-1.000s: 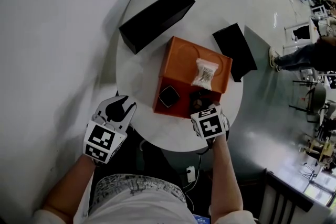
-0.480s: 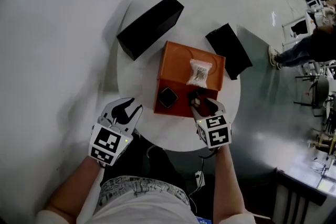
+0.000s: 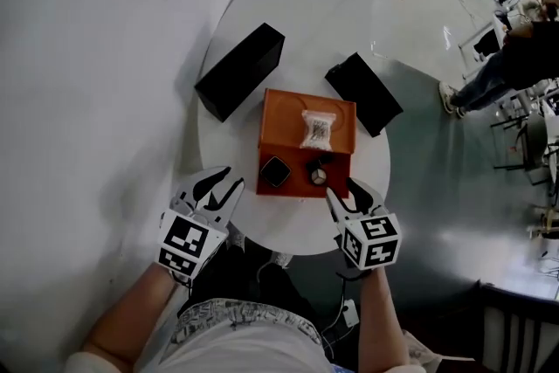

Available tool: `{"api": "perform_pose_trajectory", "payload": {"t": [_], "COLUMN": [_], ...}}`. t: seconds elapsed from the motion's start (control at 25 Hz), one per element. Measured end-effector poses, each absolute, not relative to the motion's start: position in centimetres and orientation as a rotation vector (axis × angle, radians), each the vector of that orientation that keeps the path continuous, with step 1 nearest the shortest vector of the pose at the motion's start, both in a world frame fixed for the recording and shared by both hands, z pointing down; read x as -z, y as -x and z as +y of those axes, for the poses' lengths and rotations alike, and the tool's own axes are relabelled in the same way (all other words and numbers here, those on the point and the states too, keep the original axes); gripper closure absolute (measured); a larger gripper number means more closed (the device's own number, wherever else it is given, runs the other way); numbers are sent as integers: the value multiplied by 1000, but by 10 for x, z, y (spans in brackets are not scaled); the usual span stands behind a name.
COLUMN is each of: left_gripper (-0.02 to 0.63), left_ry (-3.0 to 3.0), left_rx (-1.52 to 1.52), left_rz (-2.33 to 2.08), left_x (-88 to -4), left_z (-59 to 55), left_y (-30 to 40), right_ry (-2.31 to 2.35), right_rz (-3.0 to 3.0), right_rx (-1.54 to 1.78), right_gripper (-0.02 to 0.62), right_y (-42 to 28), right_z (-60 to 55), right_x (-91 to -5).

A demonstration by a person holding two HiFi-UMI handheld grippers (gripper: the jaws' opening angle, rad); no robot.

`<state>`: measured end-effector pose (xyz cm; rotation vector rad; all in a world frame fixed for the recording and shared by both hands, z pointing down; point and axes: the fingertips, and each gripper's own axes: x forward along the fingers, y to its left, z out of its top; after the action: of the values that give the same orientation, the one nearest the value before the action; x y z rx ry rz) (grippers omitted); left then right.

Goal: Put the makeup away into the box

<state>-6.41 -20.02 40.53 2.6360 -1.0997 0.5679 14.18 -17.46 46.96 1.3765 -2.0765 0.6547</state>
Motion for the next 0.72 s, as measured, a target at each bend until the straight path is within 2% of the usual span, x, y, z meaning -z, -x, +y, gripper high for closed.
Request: {"api": "perform_pose_trajectory", "payload": {"t": [0.72], "left_gripper": [482], "left_ry": [-2863], "left_rx": [-479], "left_rz": [-1090], "left_x": [-312], "left_z": [-195], "left_y": [39], "right_ry": [-1579], "right_rz": [-2198], "right_rx": [-482], "right_gripper": [454], "right_y": [-149], "right_z": [-149], "right_x": [-364]}}
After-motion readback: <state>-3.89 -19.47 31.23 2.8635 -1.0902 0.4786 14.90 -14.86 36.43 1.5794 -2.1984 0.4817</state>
